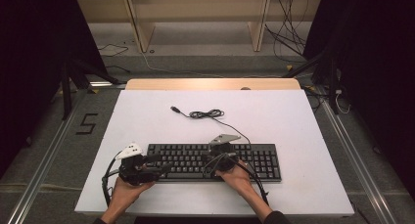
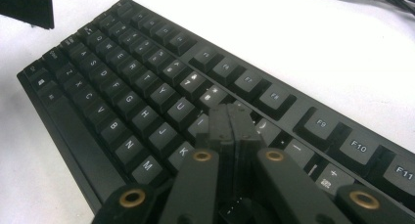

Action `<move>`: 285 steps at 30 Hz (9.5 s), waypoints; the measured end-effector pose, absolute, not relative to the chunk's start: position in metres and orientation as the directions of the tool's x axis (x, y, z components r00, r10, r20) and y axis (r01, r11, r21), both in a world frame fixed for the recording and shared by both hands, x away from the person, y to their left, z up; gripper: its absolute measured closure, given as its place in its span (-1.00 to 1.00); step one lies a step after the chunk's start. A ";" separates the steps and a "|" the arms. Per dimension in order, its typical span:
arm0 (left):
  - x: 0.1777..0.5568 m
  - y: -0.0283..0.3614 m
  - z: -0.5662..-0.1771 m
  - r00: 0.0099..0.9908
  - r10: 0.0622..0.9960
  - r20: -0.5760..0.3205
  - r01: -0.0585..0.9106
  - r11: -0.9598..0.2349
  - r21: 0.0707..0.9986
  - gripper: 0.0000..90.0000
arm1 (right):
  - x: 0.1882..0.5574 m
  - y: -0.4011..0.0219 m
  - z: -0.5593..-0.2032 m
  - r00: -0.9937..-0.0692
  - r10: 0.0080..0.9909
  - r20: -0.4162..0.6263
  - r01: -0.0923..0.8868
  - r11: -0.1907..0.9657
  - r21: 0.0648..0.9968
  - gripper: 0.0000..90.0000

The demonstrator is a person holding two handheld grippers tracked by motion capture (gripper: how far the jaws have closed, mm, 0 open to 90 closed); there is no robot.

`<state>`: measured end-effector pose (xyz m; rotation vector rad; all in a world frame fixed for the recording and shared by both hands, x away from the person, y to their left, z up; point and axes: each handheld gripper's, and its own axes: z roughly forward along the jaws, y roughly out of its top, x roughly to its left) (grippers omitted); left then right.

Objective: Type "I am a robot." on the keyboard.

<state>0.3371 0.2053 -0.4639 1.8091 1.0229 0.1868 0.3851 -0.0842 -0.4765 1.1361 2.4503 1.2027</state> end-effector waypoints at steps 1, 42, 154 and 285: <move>0.337 0.205 -0.464 0.629 0.713 -0.310 0.556 -0.135 0.820 -0.32 | 0.385 -0.084 -0.477 -0.690 0.706 0.156 0.556 0.380 0.739 1.00; 0.338 0.204 -0.464 0.638 0.708 -0.301 0.546 -0.140 0.826 -0.26 | 0.365 -0.097 -0.462 -0.710 0.674 0.205 0.526 0.314 0.790 0.03; 0.351 0.204 -0.461 0.607 0.726 -0.323 0.584 -0.132 0.801 -0.19 | 0.347 -0.099 -0.457 -0.724 0.651 0.229 0.521 0.298 0.800 -0.17; 0.389 0.153 -0.480 0.657 0.727 -0.198 0.603 -0.350 0.717 0.98 | 0.327 -0.115 -0.454 -0.726 0.649 0.229 0.510 0.284 0.812 -0.26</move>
